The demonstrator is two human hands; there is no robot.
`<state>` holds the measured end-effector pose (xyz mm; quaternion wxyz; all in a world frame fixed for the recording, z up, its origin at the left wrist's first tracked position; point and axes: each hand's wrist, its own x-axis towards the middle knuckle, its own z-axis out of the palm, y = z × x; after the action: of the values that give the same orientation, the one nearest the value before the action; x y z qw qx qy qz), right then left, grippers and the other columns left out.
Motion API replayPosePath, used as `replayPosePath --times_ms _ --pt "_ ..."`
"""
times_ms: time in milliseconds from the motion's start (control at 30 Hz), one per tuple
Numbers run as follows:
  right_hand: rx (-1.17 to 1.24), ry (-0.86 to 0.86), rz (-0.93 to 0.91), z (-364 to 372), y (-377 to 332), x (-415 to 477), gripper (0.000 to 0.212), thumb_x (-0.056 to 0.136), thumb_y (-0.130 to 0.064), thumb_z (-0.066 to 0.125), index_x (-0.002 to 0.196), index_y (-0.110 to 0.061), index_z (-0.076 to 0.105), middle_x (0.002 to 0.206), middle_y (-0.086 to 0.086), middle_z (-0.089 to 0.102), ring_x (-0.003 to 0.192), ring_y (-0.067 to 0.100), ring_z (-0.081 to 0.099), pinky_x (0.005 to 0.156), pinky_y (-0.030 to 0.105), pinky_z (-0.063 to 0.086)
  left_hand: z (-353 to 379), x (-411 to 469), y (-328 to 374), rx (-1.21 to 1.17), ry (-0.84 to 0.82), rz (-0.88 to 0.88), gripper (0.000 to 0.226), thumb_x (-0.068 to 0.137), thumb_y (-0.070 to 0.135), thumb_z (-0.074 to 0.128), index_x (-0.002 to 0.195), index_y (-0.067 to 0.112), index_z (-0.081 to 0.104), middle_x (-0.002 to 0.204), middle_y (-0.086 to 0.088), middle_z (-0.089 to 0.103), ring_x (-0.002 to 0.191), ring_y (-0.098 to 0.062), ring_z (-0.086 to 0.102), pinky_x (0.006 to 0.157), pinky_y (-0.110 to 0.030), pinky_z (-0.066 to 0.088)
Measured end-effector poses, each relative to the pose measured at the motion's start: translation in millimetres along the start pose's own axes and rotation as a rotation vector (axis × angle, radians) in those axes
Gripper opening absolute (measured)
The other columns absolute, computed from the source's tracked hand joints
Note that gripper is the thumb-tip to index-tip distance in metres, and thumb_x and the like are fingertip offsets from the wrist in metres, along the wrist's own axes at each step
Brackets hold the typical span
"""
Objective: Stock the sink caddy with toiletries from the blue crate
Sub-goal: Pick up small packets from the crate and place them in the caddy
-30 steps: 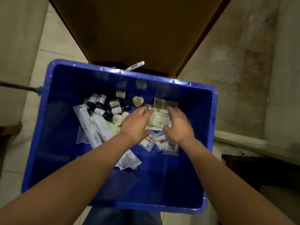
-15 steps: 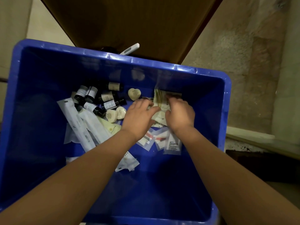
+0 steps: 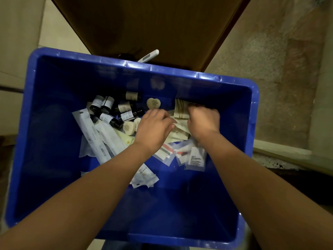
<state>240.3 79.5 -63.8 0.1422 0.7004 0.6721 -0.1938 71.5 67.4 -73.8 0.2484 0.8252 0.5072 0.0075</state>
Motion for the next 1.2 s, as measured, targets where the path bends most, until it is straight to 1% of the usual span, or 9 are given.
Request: replayPosePath --times_ms 200,367,533,700,833,933,1033,1100,1200 --pt "-0.044 -0.037 -0.015 -8 1 -2 0.015 0.091 -0.012 0.055 0.097 -0.023 0.063 0.096 0.003 0.07 0.089 0.029 0.065 0.069 0.03 0.031 -15 -17 -5 -0.026 0.045 -0.161 0.025 0.102 0.031 0.045 0.107 0.016 0.064 0.1 -0.001 0.061 0.092 -0.022 0.054 0.077 -0.032 0.037" --pt "0.03 -0.07 0.016 -3 -5 -1 0.021 0.087 -0.013 0.058 0.108 -0.019 0.059 0.107 0.006 0.066 0.093 0.03 0.063 0.066 0.032 0.035 -15 -29 -10 -0.249 0.042 -0.423 0.026 0.103 0.033 0.04 0.102 0.014 0.058 0.087 -0.002 0.061 0.075 -0.023 0.057 0.06 -0.035 0.042" --pt "0.059 -0.081 0.06 7 -13 -1 0.045 0.085 -0.017 0.064 0.127 -0.018 0.048 0.126 0.01 0.052 0.102 0.032 0.059 0.065 0.034 0.037 -7 -24 -14 -0.511 0.095 -0.699 0.026 0.102 0.032 0.044 0.106 0.012 0.06 0.076 0.003 0.06 0.078 -0.025 0.061 0.068 -0.037 0.049" --pt "0.069 -0.078 0.084 11 -18 4 0.036 0.086 -0.012 0.06 0.122 -0.017 0.054 0.134 0.008 0.043 0.097 0.032 0.057 0.066 0.034 0.039 -2 -16 -13 -0.596 0.131 -0.778 0.026 0.101 0.032 0.048 0.113 0.012 0.06 0.086 -0.002 0.065 0.082 -0.024 0.063 0.078 -0.041 0.053" --pt "0.065 -0.06 0.064 5 -18 8 0.02 0.09 -0.013 0.054 0.109 -0.016 0.06 0.123 0.009 0.053 0.091 0.033 0.058 0.067 0.035 0.041 0 -14 -12 -0.598 0.146 -0.773 0.023 0.101 0.032 0.048 0.107 0.014 0.06 0.086 -0.002 0.067 0.078 -0.024 0.064 0.076 -0.042 0.054" --pt "0.094 -0.034 0.04 3 -16 8 0.018 0.091 -0.013 0.05 0.105 -0.015 0.062 0.11 0.01 0.062 0.089 0.035 0.06 0.066 0.033 0.038 0 -13 -12 -0.641 0.144 -0.801 0.02 0.1 0.03 0.049 0.106 0.014 0.059 0.087 -0.002 0.066 0.076 -0.023 0.064 0.075 -0.041 0.055" --pt "0.111 0.012 0.017 -1 -14 4 0.02 0.095 -0.013 0.047 0.108 -0.014 0.061 0.1 0.012 0.066 0.085 0.037 0.063 0.063 0.033 0.037 -2 -12 -11 -0.729 0.12 -0.835 0.019 0.1 0.028 0.05 0.105 0.012 0.057 0.081 0.002 0.06 0.073 -0.027 0.066 0.07 -0.047 0.058" --pt "0.163 0.063 0.013 -5 -14 -1 0.021 0.096 -0.012 0.046 0.112 -0.014 0.061 0.096 0.012 0.067 0.081 0.036 0.063 0.062 0.033 0.037 -6 -14 -9 -0.772 0.098 -0.852 0.014 0.099 0.026 0.05 0.101 0.014 0.055 0.079 0.004 0.058 0.063 -0.021 0.066 0.065 -0.047 0.06" --pt "0.334 0.123 0.056 -14 -19 -14 0.026 0.097 -0.013 0.046 0.116 -0.016 0.063 0.098 0.008 0.07 0.083 0.031 0.064 0.062 0.035 0.049 -17 -16 -5 -0.824 0.057 -0.881 0.01 0.099 0.023 0.05 0.099 0.013 0.052 0.081 0.004 0.057 0.059 -0.015 0.064 0.065 -0.045 0.06"
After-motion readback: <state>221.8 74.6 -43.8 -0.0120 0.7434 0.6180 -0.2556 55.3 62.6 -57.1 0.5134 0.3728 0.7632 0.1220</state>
